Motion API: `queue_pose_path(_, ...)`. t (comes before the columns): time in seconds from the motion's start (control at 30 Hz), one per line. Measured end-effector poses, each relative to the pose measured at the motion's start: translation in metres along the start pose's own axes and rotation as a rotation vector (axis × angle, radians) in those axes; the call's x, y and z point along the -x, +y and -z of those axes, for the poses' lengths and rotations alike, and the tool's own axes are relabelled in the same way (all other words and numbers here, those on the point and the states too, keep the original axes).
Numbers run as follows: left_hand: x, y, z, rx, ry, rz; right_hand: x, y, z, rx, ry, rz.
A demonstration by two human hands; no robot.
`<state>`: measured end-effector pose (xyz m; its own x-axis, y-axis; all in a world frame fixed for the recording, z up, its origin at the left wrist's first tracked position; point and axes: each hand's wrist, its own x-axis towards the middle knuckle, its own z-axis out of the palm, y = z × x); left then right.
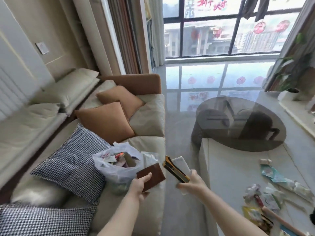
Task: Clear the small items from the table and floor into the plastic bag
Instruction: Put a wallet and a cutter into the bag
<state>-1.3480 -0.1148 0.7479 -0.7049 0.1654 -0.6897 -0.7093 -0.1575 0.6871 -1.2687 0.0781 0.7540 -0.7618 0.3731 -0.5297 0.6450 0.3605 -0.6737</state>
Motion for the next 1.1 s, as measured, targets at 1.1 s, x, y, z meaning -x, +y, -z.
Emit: queue_pose_path(1.1,-0.238,0.168,0.156,0.196,0.523,0.085,-0.267,-0.209,-0.217,0.506,-0.433,-0.005)
